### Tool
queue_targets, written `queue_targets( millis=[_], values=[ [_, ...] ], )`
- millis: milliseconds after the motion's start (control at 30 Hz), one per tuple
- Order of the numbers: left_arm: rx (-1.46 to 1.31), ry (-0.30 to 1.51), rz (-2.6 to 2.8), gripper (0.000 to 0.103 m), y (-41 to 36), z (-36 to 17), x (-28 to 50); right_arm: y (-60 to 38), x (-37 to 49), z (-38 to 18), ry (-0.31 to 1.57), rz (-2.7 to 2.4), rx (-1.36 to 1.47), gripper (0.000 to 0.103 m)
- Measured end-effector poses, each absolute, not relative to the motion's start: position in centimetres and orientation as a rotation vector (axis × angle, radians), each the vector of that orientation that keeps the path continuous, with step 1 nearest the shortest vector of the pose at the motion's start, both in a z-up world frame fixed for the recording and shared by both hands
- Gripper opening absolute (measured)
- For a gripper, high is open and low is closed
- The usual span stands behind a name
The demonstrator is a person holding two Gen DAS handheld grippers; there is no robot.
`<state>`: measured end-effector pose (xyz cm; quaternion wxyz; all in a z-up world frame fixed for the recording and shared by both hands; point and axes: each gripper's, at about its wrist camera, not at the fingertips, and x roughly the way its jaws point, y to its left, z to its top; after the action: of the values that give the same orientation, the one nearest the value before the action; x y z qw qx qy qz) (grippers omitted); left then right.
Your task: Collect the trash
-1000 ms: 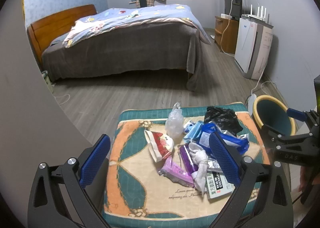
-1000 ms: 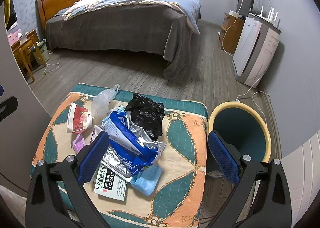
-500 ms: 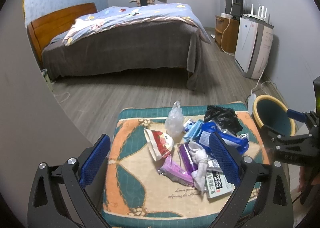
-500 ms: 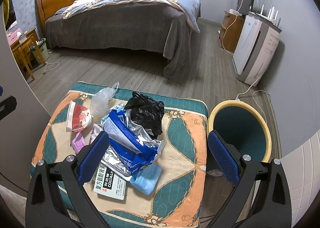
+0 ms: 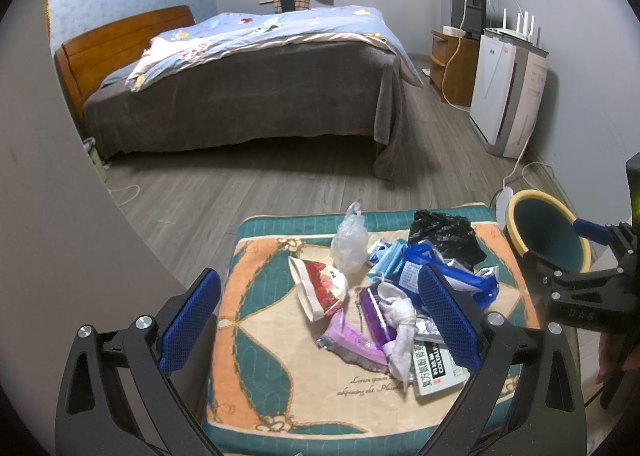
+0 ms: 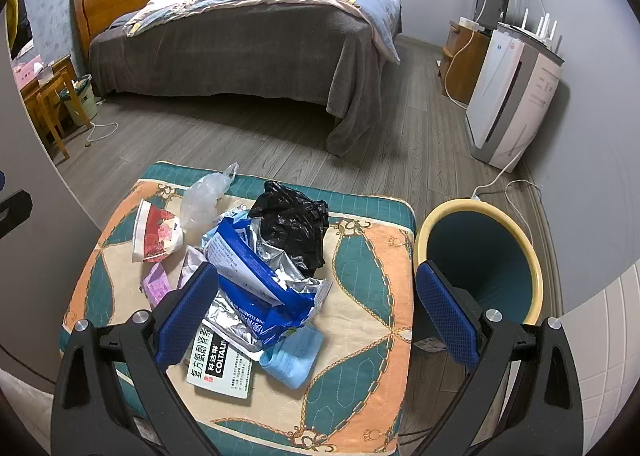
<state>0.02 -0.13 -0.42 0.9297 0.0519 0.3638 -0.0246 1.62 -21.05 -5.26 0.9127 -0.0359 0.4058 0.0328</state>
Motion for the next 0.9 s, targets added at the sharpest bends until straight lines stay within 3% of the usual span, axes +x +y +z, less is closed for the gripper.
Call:
queue_targets(
  millis=[900],
  values=[
    [0.037,0.749,-0.085,0.098,0.02,-0.61,0.28,-21.41,1.57,-4.88,0.824,0.048,-0.060,0.097]
  ],
)
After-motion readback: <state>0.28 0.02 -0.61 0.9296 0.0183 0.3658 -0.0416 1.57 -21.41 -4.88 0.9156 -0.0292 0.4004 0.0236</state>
